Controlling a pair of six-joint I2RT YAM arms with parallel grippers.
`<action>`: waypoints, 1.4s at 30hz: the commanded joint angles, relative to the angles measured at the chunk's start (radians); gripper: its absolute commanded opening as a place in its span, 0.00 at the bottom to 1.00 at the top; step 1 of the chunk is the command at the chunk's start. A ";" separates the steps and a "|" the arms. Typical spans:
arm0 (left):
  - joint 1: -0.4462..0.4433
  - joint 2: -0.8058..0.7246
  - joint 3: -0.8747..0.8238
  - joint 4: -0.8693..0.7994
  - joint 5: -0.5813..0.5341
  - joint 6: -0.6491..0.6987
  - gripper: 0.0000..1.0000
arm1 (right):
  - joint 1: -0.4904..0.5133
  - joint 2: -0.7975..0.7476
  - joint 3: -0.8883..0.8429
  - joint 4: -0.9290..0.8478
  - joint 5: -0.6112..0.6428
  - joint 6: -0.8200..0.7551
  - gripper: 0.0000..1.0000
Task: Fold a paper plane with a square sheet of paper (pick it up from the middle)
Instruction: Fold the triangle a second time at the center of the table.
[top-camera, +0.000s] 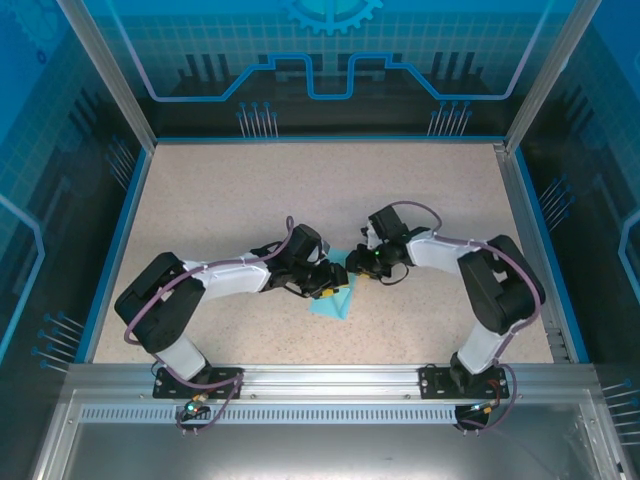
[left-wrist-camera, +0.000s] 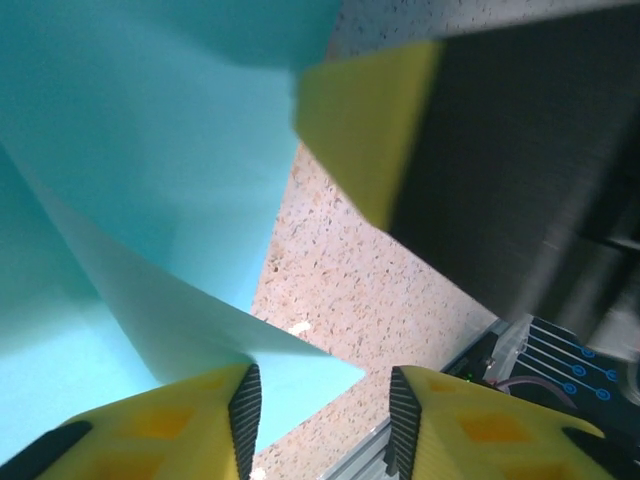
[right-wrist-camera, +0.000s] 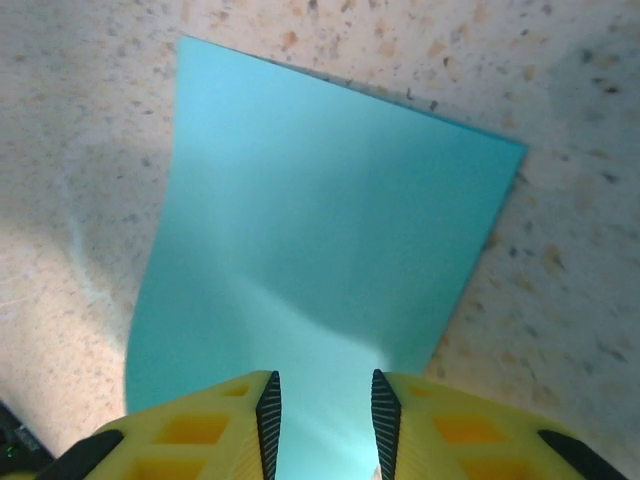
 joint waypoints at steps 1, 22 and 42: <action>-0.004 0.006 -0.007 -0.015 -0.037 0.018 0.37 | -0.018 -0.114 -0.012 -0.007 -0.054 -0.050 0.33; -0.005 0.003 -0.035 0.003 -0.069 0.014 0.19 | 0.037 -0.247 -0.288 0.242 -0.195 0.083 0.35; -0.004 -0.016 -0.027 0.001 -0.048 0.020 0.18 | 0.045 -0.155 -0.252 0.232 -0.164 0.057 0.07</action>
